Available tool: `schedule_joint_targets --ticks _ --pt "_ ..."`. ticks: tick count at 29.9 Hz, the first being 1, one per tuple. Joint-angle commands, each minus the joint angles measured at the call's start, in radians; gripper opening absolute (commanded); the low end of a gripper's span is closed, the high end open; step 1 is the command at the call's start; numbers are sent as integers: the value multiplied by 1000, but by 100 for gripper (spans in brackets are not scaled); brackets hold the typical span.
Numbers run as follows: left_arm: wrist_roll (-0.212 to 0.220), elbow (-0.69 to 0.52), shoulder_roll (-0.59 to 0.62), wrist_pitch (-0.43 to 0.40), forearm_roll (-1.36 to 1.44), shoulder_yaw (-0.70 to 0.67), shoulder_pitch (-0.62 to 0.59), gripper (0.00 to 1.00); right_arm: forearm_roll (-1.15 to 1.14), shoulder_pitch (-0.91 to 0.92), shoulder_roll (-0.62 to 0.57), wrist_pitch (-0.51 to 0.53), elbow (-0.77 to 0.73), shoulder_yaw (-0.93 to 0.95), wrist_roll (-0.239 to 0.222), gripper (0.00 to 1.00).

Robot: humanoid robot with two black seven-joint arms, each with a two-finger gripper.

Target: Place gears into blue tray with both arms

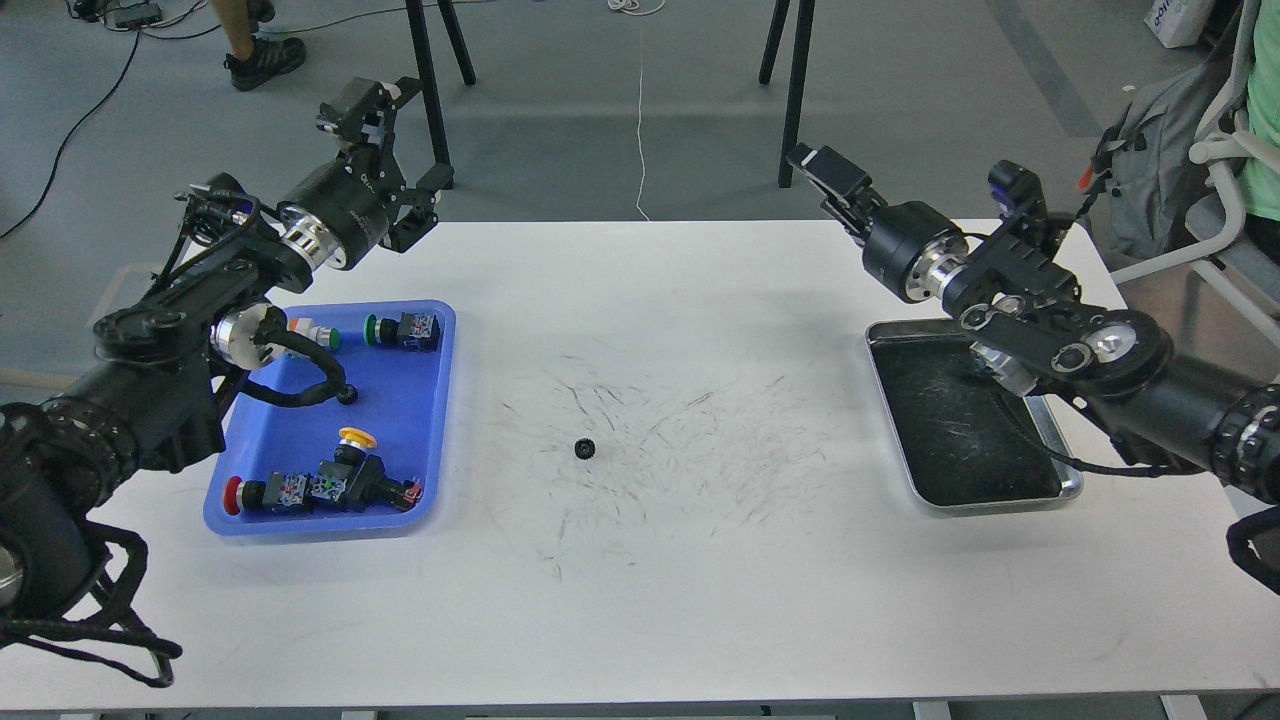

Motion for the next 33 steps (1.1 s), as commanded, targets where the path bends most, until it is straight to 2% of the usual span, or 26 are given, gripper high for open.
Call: schedule_joint_targets --ticks 1,5,14,18,23,28,33 --pt "0 -32 -1 0 61 2 1 100 106 -11 -61 74 -3 -7 -44 95" --pt "0 -49 -7 0 176 0 -4 100 157 -28 -125 148 6 2 -47 95" --pt "0 -256 29 0 446 0 -5 100 183 -75 -188 285 -3 67 -46 96" --pt "0 -340 68 0 464 -16 -17 100 181 -86 -186 277 -4 73 -43 96" --pt "0 -342 78 0 352 -73 -33 100 180 -106 -186 249 -1 73 -39 96" --pt "0 -342 130 0 299 -73 -65 100 180 -118 -188 231 -1 75 -36 96" --pt "0 -342 137 0 221 -107 -47 100 180 -123 -188 202 3 75 -36 96"
